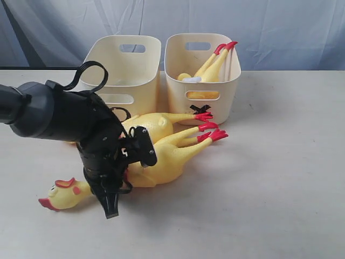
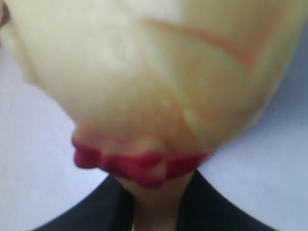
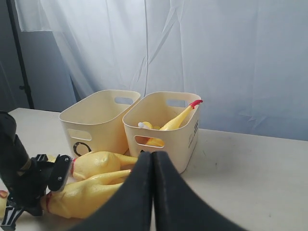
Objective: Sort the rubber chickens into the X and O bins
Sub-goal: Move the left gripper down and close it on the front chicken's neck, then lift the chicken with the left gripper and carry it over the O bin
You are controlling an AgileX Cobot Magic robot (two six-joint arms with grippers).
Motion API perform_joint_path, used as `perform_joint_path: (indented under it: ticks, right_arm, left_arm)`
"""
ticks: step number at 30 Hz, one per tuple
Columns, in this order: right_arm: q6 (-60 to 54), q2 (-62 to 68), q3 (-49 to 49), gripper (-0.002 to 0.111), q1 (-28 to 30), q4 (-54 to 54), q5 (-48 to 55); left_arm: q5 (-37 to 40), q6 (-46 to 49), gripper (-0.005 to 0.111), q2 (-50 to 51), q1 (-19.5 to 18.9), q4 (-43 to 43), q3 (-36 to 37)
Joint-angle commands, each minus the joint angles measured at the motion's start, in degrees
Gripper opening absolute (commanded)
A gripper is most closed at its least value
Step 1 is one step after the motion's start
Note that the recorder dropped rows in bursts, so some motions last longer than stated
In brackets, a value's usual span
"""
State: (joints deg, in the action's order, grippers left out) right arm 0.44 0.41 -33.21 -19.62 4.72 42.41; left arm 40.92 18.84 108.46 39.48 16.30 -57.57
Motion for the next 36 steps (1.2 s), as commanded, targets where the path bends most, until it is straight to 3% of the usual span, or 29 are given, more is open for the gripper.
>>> perform_joint_path:
  ticks: [1, 5, 14, 23, 31, 36]
  right_arm:
    - [-0.4, -0.4, 0.2, -0.001, 0.2, -0.5, -0.2]
    - [-0.4, -0.4, 0.2, -0.001, 0.2, -0.3, -0.2]
    - [-0.4, -0.4, 0.2, -0.001, 0.2, -0.3, -0.2]
    - [-0.4, -0.4, 0.2, -0.001, 0.2, 1.4, 1.6]
    - [-0.4, -0.4, 0.2, -0.001, 0.2, 2.2, 3.8]
    - [-0.4, -0.4, 0.2, -0.001, 0.2, 2.5, 4.3]
  left_arm:
    - [5.8, -0.6, 0.0, -3.2, 0.1, -1.0, -0.2]
    - [7.8, -0.2, 0.0, -7.0, 0.1, -4.4, -0.2]
    - [10.4, 5.9, 0.0, -15.4, 0.1, -22.6, -0.2]
    - [10.6, 5.8, 0.0, -23.1, 0.1, -38.0, -0.4]
    - [10.1, 5.6, 0.0, -25.4, 0.0, -47.3, -5.1]
    - [13.4, 7.8, 0.0, -25.4, -4.7, -58.1, -9.8]
